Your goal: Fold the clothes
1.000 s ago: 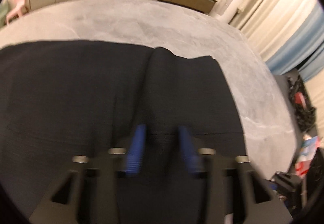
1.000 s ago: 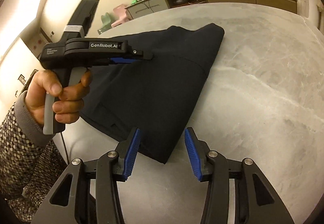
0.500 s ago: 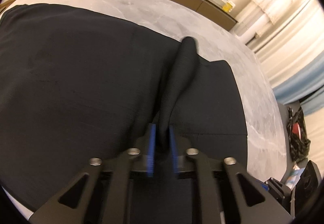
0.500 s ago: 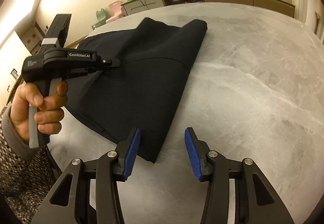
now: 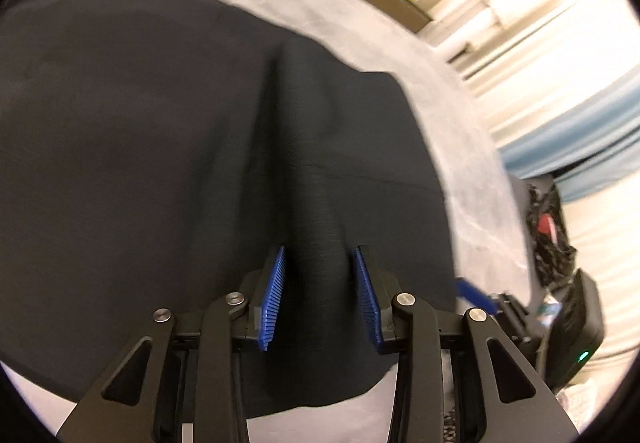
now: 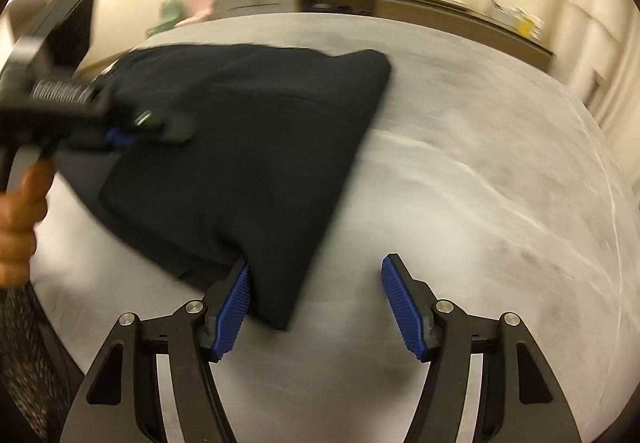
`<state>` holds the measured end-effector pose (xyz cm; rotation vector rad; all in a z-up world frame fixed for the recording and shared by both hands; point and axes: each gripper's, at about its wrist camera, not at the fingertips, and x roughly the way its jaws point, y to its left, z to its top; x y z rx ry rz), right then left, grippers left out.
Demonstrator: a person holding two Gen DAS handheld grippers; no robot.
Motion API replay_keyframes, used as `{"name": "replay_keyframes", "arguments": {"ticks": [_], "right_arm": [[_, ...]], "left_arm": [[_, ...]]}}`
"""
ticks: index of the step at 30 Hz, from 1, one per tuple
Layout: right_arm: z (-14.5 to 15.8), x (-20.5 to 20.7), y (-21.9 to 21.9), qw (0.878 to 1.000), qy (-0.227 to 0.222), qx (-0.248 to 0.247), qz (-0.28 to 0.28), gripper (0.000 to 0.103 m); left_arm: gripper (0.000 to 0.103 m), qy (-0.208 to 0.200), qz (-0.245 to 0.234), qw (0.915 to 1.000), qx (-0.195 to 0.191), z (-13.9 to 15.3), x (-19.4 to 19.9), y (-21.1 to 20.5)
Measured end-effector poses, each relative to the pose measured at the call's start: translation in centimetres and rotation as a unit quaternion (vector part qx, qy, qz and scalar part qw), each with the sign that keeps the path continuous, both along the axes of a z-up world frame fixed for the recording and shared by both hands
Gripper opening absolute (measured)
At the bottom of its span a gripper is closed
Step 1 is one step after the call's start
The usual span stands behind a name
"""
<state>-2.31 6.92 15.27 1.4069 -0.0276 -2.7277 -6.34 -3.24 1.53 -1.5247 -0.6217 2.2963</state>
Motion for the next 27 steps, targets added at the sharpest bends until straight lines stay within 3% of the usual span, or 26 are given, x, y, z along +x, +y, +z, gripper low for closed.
{"name": "replay_keyframes", "arguments": {"ticks": [3, 4, 7, 9, 13, 15, 19, 22, 27], "right_arm": [[0.0, 0.0, 0.5, 1.000, -0.002, -0.014, -0.006, 0.065], [0.1, 0.1, 0.4, 1.000, 0.001, -0.017, -0.001, 0.065], [0.7, 0.4, 0.0, 0.999, 0.017, -0.038, 0.018, 0.065], [1.2, 0.6, -0.1, 0.998, 0.031, -0.051, 0.027, 0.065], [2.4, 1.2, -0.4, 0.994, 0.065, -0.073, 0.044, 0.064], [2.6, 1.3, -0.8, 0.992, 0.072, -0.088, 0.061, 0.051], [1.5, 0.2, -2.5, 0.992, 0.031, -0.086, 0.083, 0.047], [0.5, -0.1, -2.9, 0.994, 0.016, -0.069, 0.088, 0.047], [1.6, -0.3, -2.7, 0.994, 0.036, -0.070, 0.069, 0.047]], "left_arm": [[0.032, 0.003, 0.001, 0.9999, 0.014, 0.1, 0.4, -0.3], [0.026, 0.005, -0.001, 0.9998, 0.021, 0.2, 0.7, -0.4], [0.024, 0.016, 0.004, 0.9998, -0.010, 0.6, 1.8, -0.5], [0.015, 0.013, 0.012, 0.9995, -0.028, 0.1, 1.8, -1.1], [0.027, 0.024, 0.001, 0.9983, -0.053, 0.8, 2.4, -1.0], [0.027, 0.033, -0.001, 0.9971, -0.068, 0.8, 2.3, -0.5], [0.026, 0.043, 0.001, 0.9941, -0.099, 1.2, 2.6, 0.0], [0.027, 0.039, -0.003, 0.9945, -0.098, 1.4, 1.8, 0.9], [0.038, 0.059, 0.019, 0.9949, -0.079, 3.7, 2.9, -2.0]]}}
